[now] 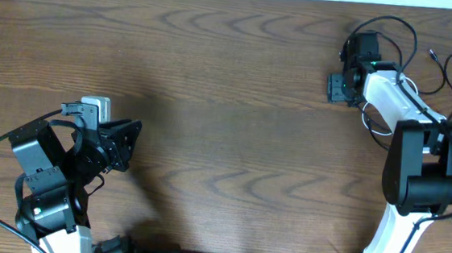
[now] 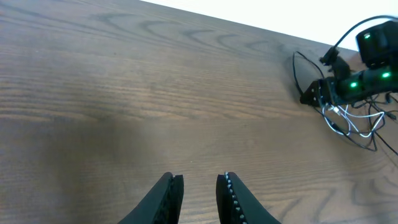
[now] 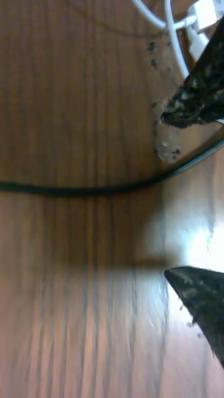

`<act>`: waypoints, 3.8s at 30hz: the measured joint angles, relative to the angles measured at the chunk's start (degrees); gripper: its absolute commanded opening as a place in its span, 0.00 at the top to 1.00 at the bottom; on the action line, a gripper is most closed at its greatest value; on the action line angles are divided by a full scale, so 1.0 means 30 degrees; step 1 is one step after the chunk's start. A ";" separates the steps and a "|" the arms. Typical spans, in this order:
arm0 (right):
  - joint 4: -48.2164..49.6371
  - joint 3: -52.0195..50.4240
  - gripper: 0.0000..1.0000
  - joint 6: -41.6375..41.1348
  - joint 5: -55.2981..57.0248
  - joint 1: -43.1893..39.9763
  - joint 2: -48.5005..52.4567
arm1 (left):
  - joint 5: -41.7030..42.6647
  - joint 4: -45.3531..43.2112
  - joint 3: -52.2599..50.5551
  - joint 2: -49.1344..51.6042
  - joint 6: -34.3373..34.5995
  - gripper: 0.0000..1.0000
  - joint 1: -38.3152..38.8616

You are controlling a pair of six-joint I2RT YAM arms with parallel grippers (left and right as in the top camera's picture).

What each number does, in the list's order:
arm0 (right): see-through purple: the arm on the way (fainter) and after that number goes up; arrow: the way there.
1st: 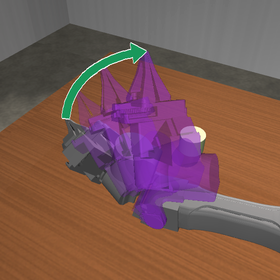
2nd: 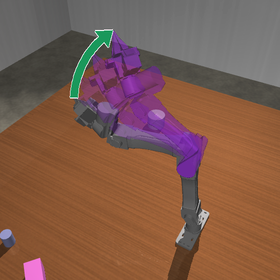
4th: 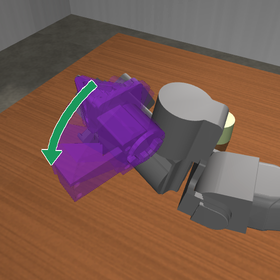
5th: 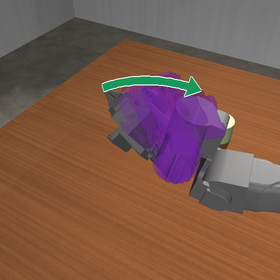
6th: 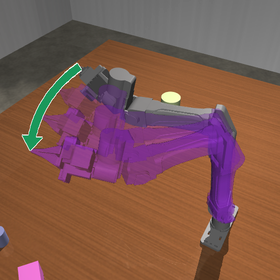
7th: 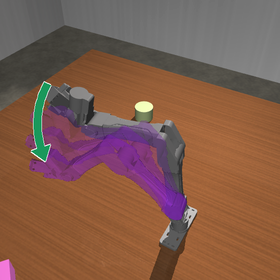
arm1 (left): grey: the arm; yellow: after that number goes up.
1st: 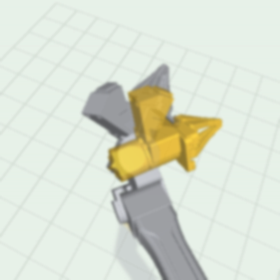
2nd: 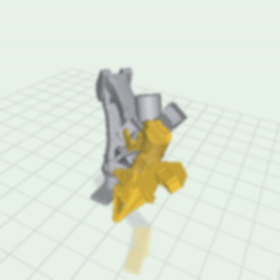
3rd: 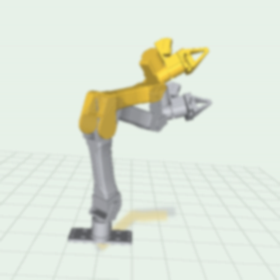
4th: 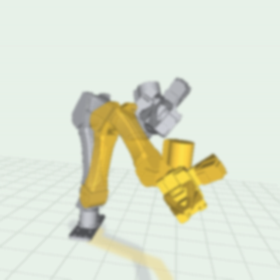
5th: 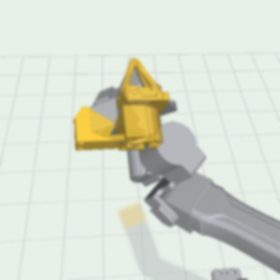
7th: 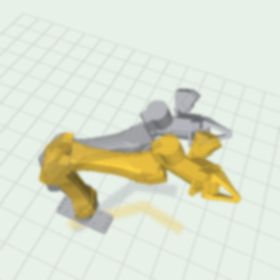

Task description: Untangle cables

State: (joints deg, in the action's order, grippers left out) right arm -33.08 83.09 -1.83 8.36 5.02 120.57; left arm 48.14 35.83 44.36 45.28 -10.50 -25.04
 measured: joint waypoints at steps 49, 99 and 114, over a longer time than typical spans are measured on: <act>-0.0102 0.1107 0.70 -0.5253 -0.4415 -1.2794 0.1144 | 0.0000 0.0430 0.0000 0.0000 0.0000 0.76 0.0000; -0.6251 0.3759 0.01 -0.2521 -0.5945 -0.8786 -1.9635 | -0.0299 -0.3526 0.0131 -0.3716 0.0845 0.44 -0.0007; -0.6506 0.3614 0.01 -0.1326 -1.0375 -0.8786 -2.6869 | -0.1056 -0.3803 0.4962 -0.6601 0.3439 0.42 -0.0015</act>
State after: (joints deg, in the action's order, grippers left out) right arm -52.60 93.93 -5.80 -22.76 -21.34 39.97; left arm 44.97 24.43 59.24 25.47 -0.19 -25.08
